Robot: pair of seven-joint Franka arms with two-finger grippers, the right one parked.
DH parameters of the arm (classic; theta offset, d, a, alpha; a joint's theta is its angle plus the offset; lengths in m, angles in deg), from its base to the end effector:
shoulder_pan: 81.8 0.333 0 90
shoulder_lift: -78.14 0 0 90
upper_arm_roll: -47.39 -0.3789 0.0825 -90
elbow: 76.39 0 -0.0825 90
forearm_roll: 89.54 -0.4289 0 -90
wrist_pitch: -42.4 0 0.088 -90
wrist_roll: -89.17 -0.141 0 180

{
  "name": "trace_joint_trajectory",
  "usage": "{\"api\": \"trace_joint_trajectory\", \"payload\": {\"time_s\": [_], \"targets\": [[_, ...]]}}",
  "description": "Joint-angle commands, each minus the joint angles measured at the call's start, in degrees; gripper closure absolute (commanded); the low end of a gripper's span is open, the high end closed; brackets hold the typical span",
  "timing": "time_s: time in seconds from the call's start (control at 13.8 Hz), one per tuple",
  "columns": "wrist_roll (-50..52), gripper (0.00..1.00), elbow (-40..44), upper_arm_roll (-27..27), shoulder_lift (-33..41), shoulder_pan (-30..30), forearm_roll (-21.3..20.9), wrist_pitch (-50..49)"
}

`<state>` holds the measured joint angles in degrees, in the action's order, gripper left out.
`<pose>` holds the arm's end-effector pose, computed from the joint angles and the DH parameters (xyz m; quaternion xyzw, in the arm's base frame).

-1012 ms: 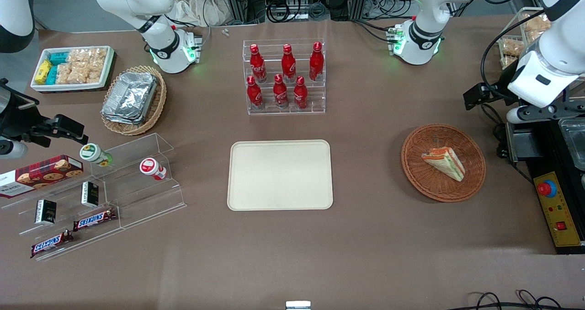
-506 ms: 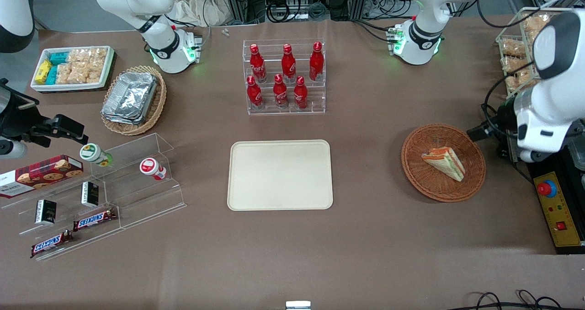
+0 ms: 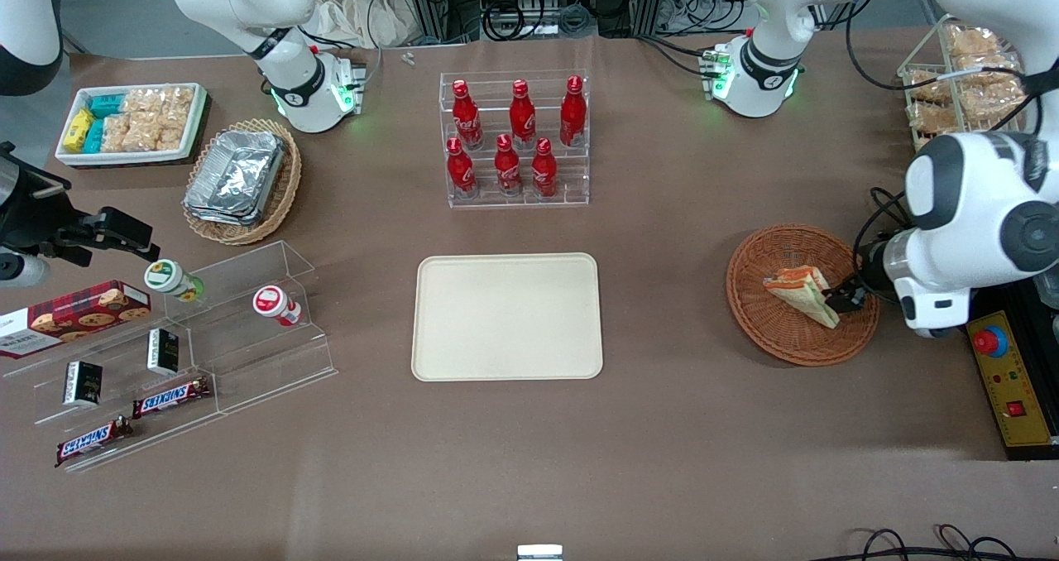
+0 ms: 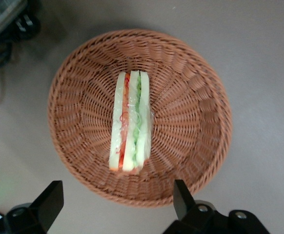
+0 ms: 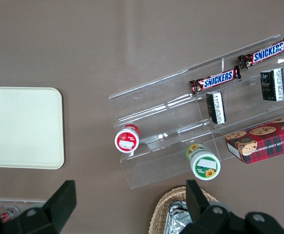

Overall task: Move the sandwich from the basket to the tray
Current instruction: 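Close the left gripper on the wrapped sandwich's edge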

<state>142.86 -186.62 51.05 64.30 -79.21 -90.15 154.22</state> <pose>0.6282 -0.0092 0.3531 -0.8924 -0.4386 0.0959 0.0463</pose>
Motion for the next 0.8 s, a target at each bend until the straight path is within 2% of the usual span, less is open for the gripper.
{"api": "trace_joint_trajectory", "payload": {"time_s": [0.0,0.51,0.58,0.65,0.72], "targets": [[4.3,0.00,-6.3,0.2,1.1,0.1,-0.7,6.9],[4.5,0.00,-12.5,0.2,-3.2,0.2,-0.8,17.5],[4.5,0.05,-12.4,0.2,-4.1,0.2,-0.8,18.1],[4.5,0.35,-12.1,0.2,-4.8,0.2,-0.7,18.4],[4.5,0.72,-11.9,0.2,-4.9,0.2,-0.7,18.5]]}}
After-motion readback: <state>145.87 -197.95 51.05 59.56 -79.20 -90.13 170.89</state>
